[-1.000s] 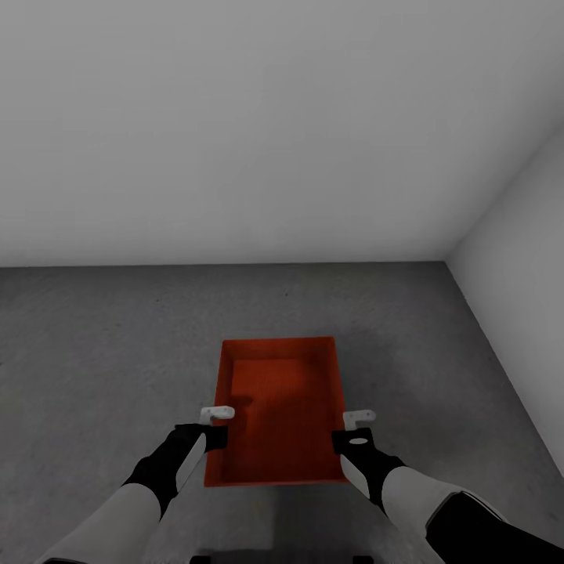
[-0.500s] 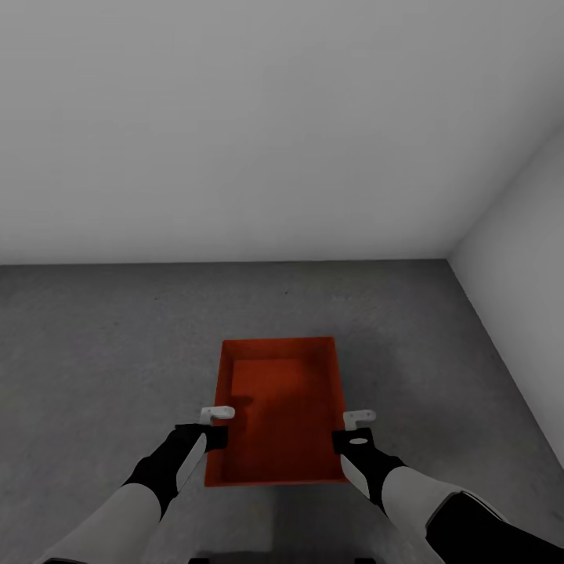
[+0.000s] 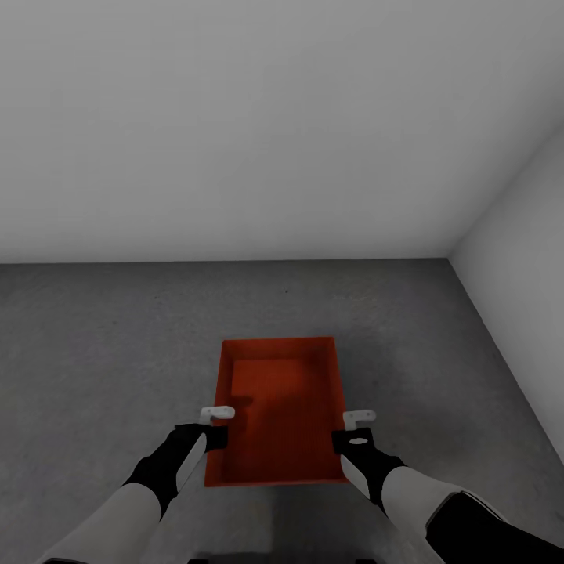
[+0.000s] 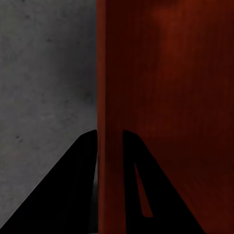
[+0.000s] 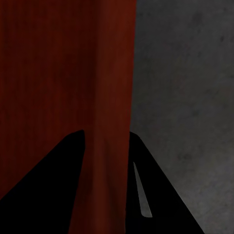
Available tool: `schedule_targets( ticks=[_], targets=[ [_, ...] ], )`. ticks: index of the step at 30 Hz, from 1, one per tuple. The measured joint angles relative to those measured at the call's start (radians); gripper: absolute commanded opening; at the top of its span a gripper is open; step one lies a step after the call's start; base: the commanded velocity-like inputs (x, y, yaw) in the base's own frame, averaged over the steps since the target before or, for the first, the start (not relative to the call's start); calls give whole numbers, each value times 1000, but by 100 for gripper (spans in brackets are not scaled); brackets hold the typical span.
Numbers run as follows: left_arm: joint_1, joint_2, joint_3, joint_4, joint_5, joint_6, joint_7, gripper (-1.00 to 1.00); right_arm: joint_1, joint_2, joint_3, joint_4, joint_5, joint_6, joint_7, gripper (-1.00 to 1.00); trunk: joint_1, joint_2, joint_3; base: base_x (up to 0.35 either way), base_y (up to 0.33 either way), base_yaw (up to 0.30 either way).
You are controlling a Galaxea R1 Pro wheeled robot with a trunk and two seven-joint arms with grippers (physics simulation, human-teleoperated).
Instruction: Move the two storage containers from the living room to the garage. In the garage, place one container on the floor and stack the other container on top of it (either order is fine).
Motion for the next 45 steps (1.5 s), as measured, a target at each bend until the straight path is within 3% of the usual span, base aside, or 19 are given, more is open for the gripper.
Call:
schedule_targets(
  ticks=[3, 9, 27, 28, 29, 31, 45],
  targets=[
    [0, 0, 0, 0, -1, 0, 0, -100, 0, 0, 0, 0, 1, 0, 0, -100, 0, 0, 0, 0, 0, 0],
    [0, -1, -1, 0, -1, -21, 1, -100, 0, 0, 2, 1, 3, -19, -1, -100, 23, -42, -19, 0, 0, 0],
    [0, 0, -2, 1, -1, -21, 0, -100, 0, 0, 1, 3, 2, -20, 2, -100, 23, -42, -19, 0, 0, 0],
    [0, 0, -2, 1, 0, -21, 0, 100, 0, 0, 1, 3, 2, -21, 2, -100, 23, -42, -19, 0, 0, 0],
    [-1, 1, 0, -1, -23, -22, 4, 100, 0, 0, -6, -8, -7, 9, -2, 100, 23, -42, -19, 0, 0, 0],
    [0, 1, 0, 9, -26, -24, 7, 100, 0, 0, -5, 37, -15, 7, -4, 100, 23, -42, -19, 0, 0, 0],
    [0, 1, 2, 15, -27, -26, 8, 100, 0, 0, -5, 37, -15, 6, -5, 100, 23, -42, -19, 0, 0, 0]
  ],
)
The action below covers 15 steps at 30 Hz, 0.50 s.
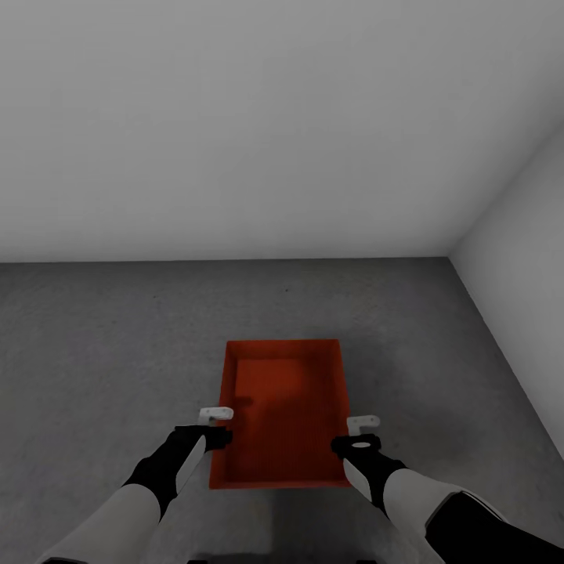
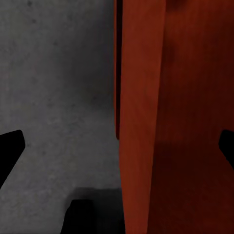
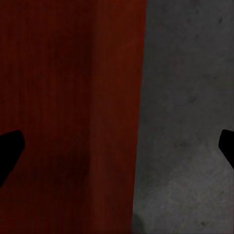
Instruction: Move the two storage containers from the living room to the garage. In the garage, place one container on the floor and stack the other container on top of it (either order is fine).
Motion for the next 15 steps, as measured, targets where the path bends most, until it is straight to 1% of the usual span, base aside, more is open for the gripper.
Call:
schedule_targets(
  ticks=[15],
  targets=[
    [0, 0, 0, 0, -1, 0, -2, 100, 0, 0, 0, 0, 0, 0, 0, 100, 0, 0, 0, 0, 0, 0]
  ],
)
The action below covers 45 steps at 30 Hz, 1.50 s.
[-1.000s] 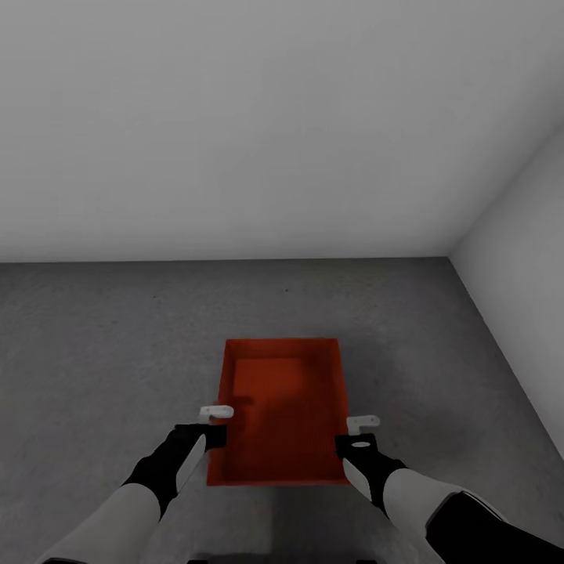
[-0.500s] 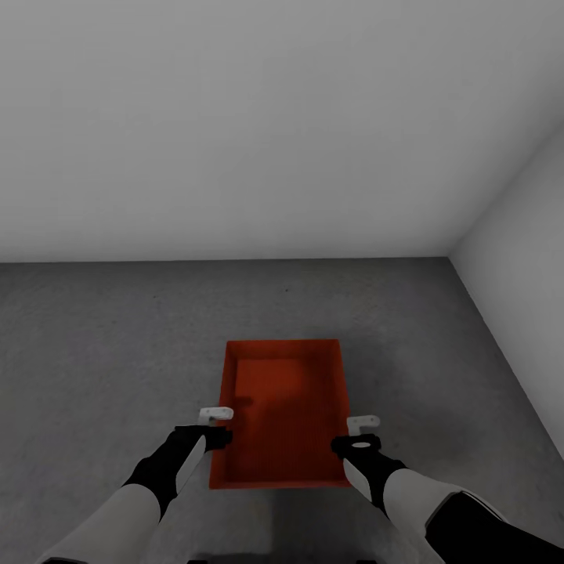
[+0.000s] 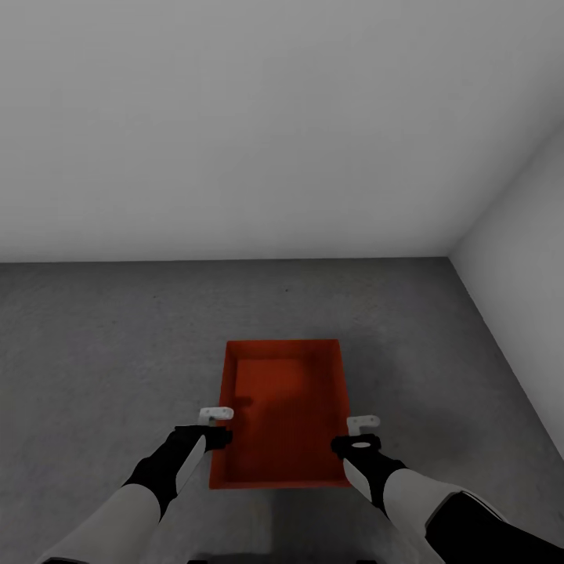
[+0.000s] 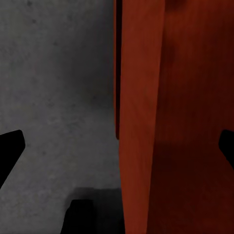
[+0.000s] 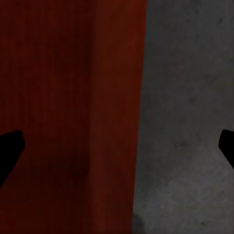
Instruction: Move the two storage containers from the living room to the garage. In the garage, place one container on the floor and stack the other container on top of it (either order is fine).
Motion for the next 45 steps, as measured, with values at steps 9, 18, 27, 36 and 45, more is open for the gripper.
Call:
schedule_targets(
  ticks=[9, 18, 27, 36, 45],
  targets=[
    [0, 0, 0, 0, 1, 1, 0, 100, 0, 0, 0, 0, 0, -1, 0, 100, -19, 35, 16, 0, 0, 0],
    [0, 0, 1, 0, 2, 2, 0, 100, 0, 0, 0, 0, 0, -1, 0, 100, -54, 98, 44, 0, 0, 0],
    [0, 0, 1, 0, 2, 2, 0, 100, 0, 0, 0, 0, 0, -2, 0, 100, -88, 161, 72, 0, 0, 0],
    [0, 0, 1, 1, 2, 2, 0, 100, 0, 1, 0, 0, 0, -3, 0, 100, -123, 224, 100, 0, 0, 0],
    [0, 0, 1, 0, 2, 2, 0, 100, 0, 1, 0, 0, 0, -2, 0, 100, -157, 287, 128, 0, 0, 0]
  ],
)
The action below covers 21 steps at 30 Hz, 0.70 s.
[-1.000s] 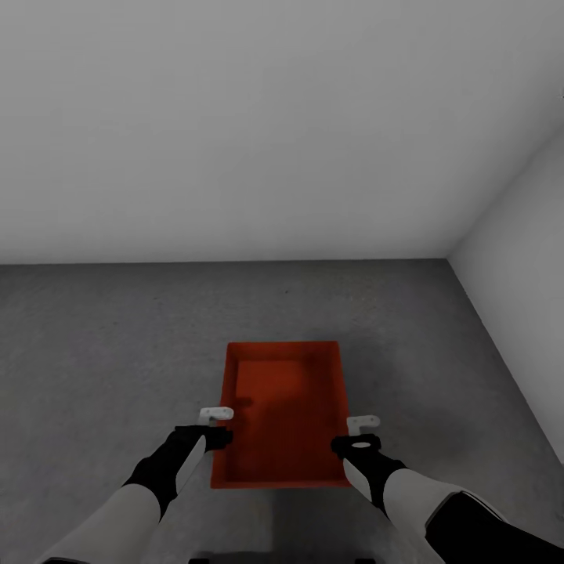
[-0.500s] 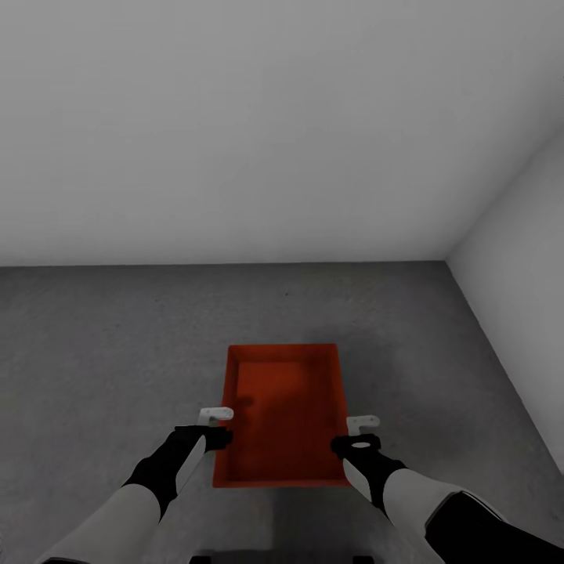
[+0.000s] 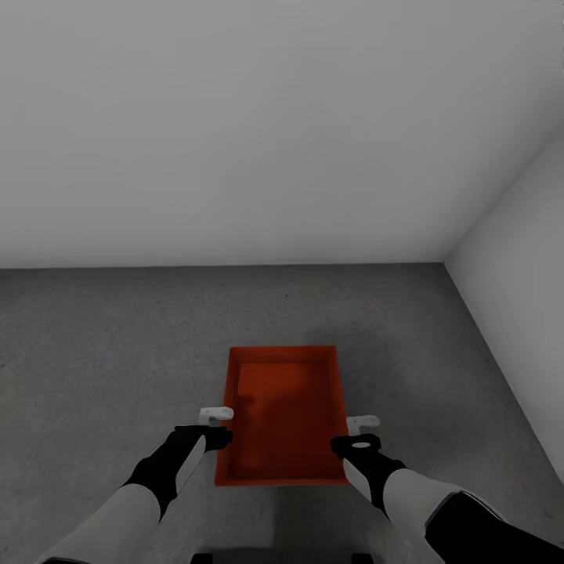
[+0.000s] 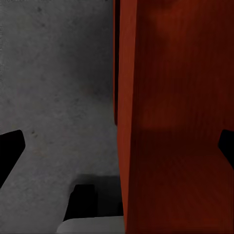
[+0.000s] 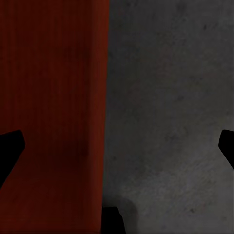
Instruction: Move the two storage containers from the living room to the garage. In the garage, place one container on the floor and stack the other container on top of it (either order is fine).
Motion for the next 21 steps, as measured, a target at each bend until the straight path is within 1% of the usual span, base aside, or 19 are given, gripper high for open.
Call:
schedule_targets(
  ticks=[21],
  targets=[
    [0, 0, 0, 0, 0, -2, 0, 100, 0, 1, 0, 0, 1, 5, 1, 100, -81, 147, 66, 0, 0, 0]
  ],
)
